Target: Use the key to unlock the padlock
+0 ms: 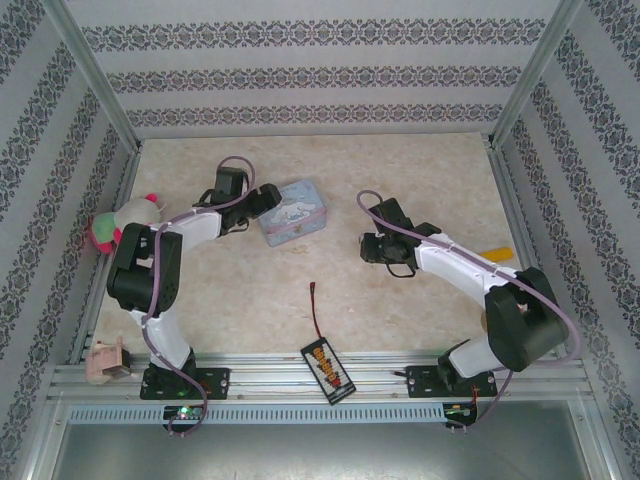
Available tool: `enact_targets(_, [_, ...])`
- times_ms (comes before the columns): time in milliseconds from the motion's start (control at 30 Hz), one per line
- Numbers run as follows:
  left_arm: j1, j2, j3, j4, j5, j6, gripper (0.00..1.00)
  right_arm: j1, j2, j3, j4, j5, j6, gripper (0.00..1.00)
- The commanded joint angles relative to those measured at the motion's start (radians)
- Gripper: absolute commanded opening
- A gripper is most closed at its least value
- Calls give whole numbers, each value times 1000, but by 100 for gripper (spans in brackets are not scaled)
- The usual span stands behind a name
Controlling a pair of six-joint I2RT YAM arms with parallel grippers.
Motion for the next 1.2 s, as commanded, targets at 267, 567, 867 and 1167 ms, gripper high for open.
enact_targets(267, [9, 122, 176, 59, 96, 29, 86, -41, 85, 85, -96, -28, -39, 0])
enact_targets(567, [9, 162, 237, 44, 125, 28, 91, -67, 175, 137, -153, -56, -45, 1])
enact_targets(867, [18, 32, 135, 13, 42, 66, 99, -68, 297, 233, -201, -4, -48, 4])
enact_targets(1167, [53, -110, -22, 0, 3, 69, 99, -76, 415, 335, -224, 34, -71, 24])
